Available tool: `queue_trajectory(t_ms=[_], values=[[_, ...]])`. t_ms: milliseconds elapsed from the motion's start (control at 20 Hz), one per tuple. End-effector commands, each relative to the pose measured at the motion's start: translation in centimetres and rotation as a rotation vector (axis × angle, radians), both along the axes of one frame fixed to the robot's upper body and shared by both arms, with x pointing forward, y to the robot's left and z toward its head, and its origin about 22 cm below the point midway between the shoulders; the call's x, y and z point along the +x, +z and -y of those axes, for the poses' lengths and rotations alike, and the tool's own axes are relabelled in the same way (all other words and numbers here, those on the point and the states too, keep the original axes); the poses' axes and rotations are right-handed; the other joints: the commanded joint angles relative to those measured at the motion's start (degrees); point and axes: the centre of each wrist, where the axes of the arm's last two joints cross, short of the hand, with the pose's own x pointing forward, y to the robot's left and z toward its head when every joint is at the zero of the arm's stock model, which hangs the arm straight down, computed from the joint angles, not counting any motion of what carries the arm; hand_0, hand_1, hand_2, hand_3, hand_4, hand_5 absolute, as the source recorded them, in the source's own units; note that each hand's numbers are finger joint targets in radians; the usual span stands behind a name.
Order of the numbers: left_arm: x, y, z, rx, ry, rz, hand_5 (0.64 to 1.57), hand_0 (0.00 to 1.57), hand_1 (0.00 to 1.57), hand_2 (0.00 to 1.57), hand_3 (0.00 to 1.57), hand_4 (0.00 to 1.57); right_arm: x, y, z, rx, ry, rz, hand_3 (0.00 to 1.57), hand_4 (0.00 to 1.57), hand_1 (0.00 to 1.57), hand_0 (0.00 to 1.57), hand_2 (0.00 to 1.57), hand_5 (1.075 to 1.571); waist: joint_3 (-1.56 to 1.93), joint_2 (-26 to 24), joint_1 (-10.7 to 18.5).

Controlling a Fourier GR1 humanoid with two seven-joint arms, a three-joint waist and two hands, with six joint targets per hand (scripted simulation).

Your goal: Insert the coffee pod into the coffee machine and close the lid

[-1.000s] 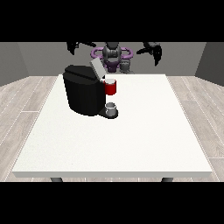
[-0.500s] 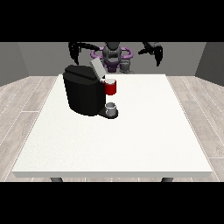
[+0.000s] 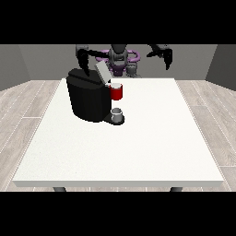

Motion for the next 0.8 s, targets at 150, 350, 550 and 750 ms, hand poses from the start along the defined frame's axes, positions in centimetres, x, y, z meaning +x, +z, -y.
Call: queue_trajectory(t_ms=[150,350,550,750], values=[[-0.9,1.2,-2.6,0.015,0.056,0.045,1.571,0.0,0.0,0.0,0.0,0.34,0.5,-0.4,-3.6,-0.015,0.076,0.034,0.0,0.0,0.0,0.0,0.0,1.571,0.0,2.87,-1.87],[-0.7,1.7,-1.6,0.043,0.088,0.041,1.571,0.0,0.0,0.0,0.0,0.31,1.8,1.8,-3.6,-0.049,0.12,0.043,0.0,0.07,0.0,0.0,0.0,1.571,0.0,3.98,-2.35],[-2.5,1.2,-2.3,0.064,0.08,0.022,1.571,0.0,0.0,0.0,0.0,0.36,2.0,1.9,-2.9,-0.056,0.091,0.028,0.0,0.13,0.0,0.0,0.0,1.571,0.0,2.44,-0.74],[-1.6,1.2,-2.1,0.054,0.066,0.052,1.571,0.0,0.0,0.0,0.0,0.36,2.9,3.8,-4.7,-0.105,0.134,0.127,0.0,0.2,0.0,0.0,0.0,1.571,-0.01,6.31,-0.85]])
